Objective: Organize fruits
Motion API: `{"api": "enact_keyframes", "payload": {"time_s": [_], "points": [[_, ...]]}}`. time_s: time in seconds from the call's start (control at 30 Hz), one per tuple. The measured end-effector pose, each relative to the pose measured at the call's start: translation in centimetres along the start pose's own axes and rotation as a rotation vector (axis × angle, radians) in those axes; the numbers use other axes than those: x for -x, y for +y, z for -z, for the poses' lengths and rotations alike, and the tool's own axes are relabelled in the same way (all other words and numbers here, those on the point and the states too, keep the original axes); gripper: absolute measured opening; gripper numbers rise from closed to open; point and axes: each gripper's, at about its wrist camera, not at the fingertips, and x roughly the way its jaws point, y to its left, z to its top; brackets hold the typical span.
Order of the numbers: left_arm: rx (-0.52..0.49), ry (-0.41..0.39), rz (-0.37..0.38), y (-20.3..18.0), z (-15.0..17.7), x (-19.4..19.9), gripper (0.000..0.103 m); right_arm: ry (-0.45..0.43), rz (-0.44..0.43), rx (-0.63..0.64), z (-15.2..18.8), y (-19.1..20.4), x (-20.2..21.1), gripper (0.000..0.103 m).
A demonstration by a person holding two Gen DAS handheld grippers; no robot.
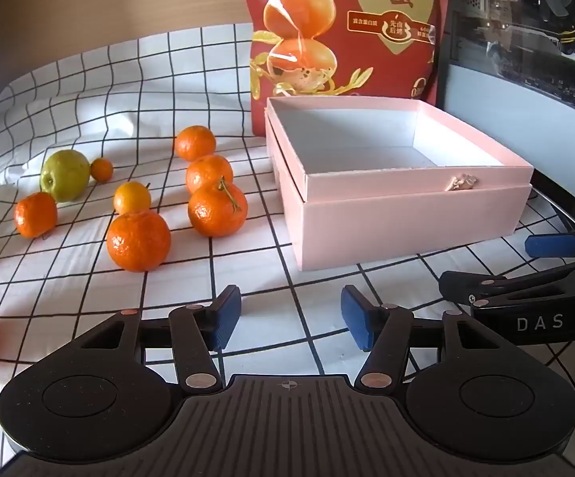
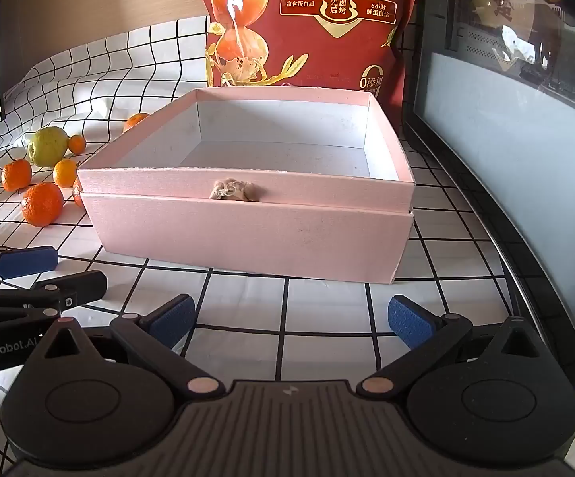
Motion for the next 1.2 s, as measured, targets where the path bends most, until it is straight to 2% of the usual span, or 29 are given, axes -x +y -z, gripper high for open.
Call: {"api": "enact_keyframes", "payload": {"time_s": [1.2], "points": [[0.001,0.0,0.001,0.0,0.0,0.0,0.063,0.0,0.011,-0.001,-0.04,0.2,0.0,0.103]]}}
